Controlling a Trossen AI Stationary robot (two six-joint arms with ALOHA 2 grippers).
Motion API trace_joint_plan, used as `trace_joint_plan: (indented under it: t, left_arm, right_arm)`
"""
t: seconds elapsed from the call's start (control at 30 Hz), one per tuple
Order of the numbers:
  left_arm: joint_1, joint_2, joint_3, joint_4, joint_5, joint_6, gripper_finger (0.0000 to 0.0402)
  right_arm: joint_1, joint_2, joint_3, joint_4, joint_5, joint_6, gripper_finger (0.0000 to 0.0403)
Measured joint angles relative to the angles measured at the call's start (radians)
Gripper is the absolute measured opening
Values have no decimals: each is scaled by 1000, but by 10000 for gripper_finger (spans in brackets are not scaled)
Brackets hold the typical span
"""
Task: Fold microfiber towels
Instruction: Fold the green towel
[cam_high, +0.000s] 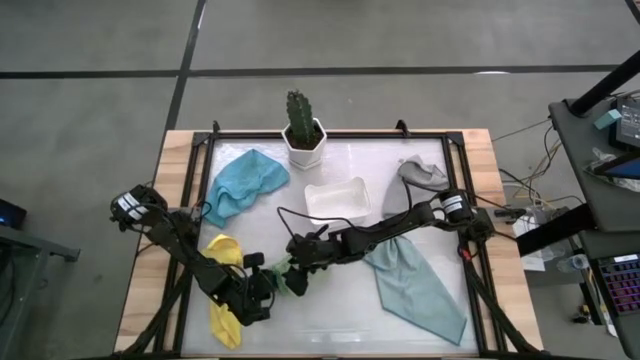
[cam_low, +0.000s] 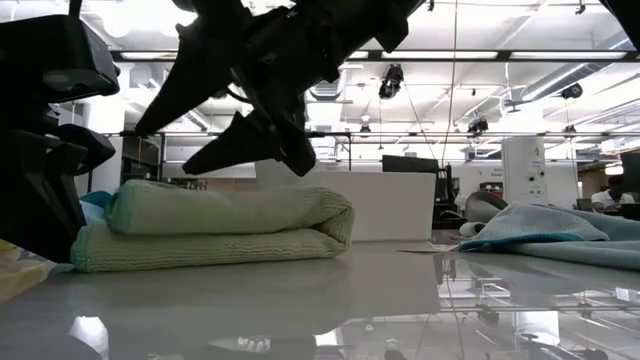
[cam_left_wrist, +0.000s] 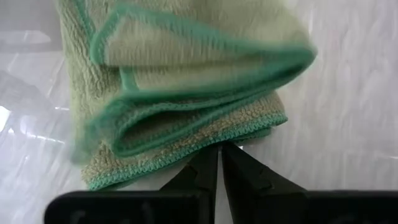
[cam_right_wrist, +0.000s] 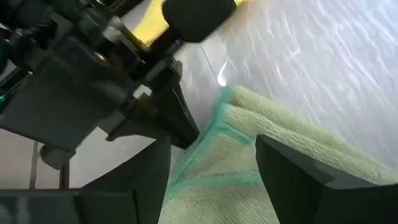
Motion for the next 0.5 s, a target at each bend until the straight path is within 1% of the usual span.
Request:
trace_joint_plan:
  t: [0.1,0.17,0.27,0.43,0.5]
  left_arm:
    - [0,0,0,0,0,0,10]
    - [0,0,0,0,1,0,10]
    - [0,0,0,0,1,0,10]
    - [0,0,0,0,2,0,10]
    - [0,0,0,0,2,0,10]
  right_arm:
    - [-3,0,0,7,-1,-18,228]
    - [-3,-9,-1,3,-15,-80,228]
    - [2,-40,-1,-2,-47,-239,226]
    - [64,-90,-2,-57,-49,-590,226]
    - [93,-90,-12,-73,-39,-681,226]
